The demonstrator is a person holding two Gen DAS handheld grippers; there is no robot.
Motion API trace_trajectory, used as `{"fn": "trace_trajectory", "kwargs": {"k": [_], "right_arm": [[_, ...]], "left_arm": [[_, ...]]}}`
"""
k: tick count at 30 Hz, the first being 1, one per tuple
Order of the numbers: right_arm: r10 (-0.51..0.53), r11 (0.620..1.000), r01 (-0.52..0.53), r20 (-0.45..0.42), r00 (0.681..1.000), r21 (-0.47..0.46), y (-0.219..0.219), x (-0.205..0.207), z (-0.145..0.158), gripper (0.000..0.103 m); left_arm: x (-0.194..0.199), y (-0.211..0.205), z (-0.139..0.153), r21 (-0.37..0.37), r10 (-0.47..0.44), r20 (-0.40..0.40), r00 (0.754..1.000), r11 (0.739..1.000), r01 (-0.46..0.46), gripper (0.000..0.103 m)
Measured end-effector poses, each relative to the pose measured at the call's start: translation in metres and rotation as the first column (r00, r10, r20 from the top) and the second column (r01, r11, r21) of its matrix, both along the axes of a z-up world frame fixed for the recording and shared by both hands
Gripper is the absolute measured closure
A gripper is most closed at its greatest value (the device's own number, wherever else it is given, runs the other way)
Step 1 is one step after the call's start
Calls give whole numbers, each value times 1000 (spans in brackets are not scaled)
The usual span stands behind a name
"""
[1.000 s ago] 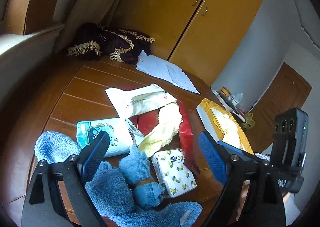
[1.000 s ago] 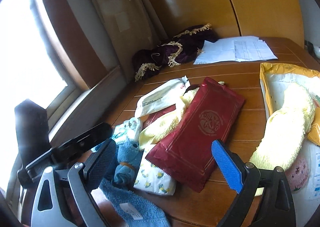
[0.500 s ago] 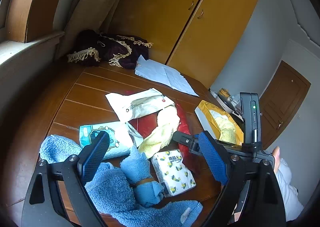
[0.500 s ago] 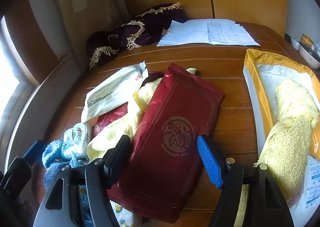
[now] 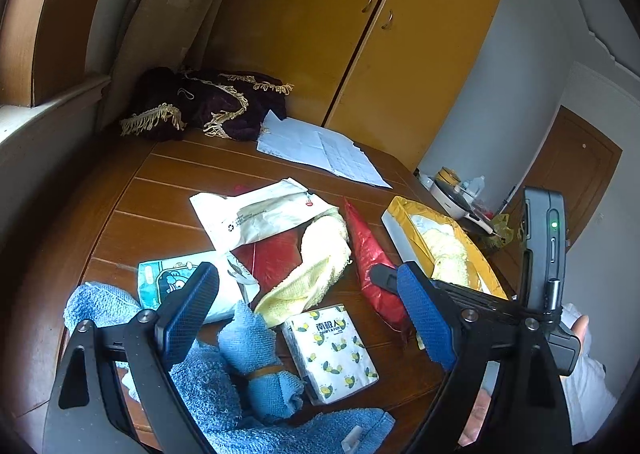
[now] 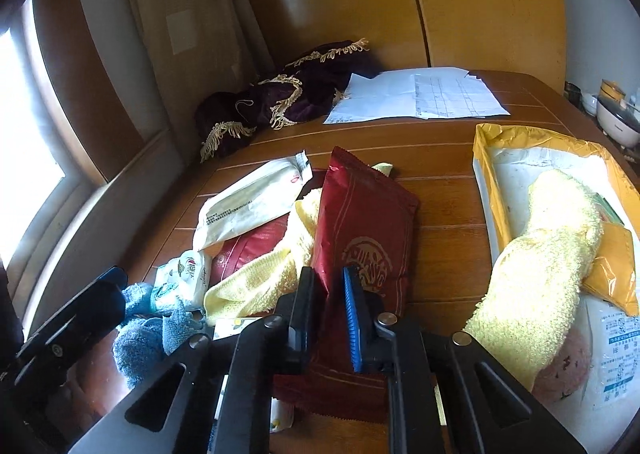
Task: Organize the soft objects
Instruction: 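Grasp the dark red packet with the right tool while the left tool grasps a yellow cloth, then carry the red packet and yellow cloth into the tray and open both tools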
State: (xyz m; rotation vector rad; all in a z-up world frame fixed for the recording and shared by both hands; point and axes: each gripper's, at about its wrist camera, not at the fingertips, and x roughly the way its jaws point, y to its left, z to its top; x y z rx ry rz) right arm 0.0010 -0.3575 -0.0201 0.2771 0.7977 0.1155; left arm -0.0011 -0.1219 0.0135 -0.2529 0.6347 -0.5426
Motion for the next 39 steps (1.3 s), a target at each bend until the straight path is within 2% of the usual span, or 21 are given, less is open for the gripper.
{"fn": "trace_trajectory", "kwargs": {"k": [6, 11, 15, 18, 21, 23, 27, 28, 29, 31, 33, 35, 37, 39], "right_arm": [[15, 999, -17, 54, 998, 51, -9, -17, 16, 92], [-8, 998, 0, 117, 993, 68, -19, -33, 34, 92], [-23, 995, 6, 161, 987, 104, -35, -43, 45, 92], [-35, 992, 13, 180, 983, 122, -44, -46, 50, 92], [-59, 991, 33, 194, 979, 133, -53, -50, 54, 92], [-67, 990, 41, 199, 978, 133, -58, -52, 56, 92], [-73, 989, 45, 201, 977, 139, -63, -54, 56, 92], [-71, 989, 44, 202, 977, 138, -62, -54, 56, 92], [-69, 990, 42, 201, 977, 136, -62, -54, 55, 92], [-67, 990, 40, 202, 977, 138, -62, -55, 55, 92], [-69, 990, 41, 210, 975, 134, -62, -56, 56, 92], [-75, 991, 47, 220, 973, 128, -66, -58, 59, 92], [-85, 991, 57, 231, 969, 124, -72, -59, 64, 92], [-103, 991, 77, 241, 965, 112, -80, -60, 68, 92]], "left_arm": [[3, -6, 3, 1, -10, -7, 1000, 1000, 10, 12], [12, -21, 9, 32, -45, -20, 999, 998, 46, 12], [24, -48, 14, 113, -78, -36, 996, 990, 81, 12], [35, -77, 12, 196, -118, -49, 992, 973, 126, 14], [48, -105, 7, 274, -156, -77, 985, 946, 171, 32], [60, -123, 4, 331, -163, -103, 981, 925, 188, 49], [80, -153, -9, 433, -162, -152, 975, 876, 213, 50], [83, -158, -14, 468, -150, -154, 977, 860, 206, 59], [85, -162, -18, 509, -121, -132, 984, 844, 172, 62], [83, -163, -21, 566, -71, -72, 995, 818, 99, 79], [81, -157, -18, 534, -87, -76, 993, 838, 114, 84], [78, -150, -9, 471, -116, -72, 991, 872, 136, 103], [75, -144, 3, 407, -126, -63, 990, 903, 141, 103], [72, -140, 14, 372, -128, -35, 991, 919, 132, 103]]}}
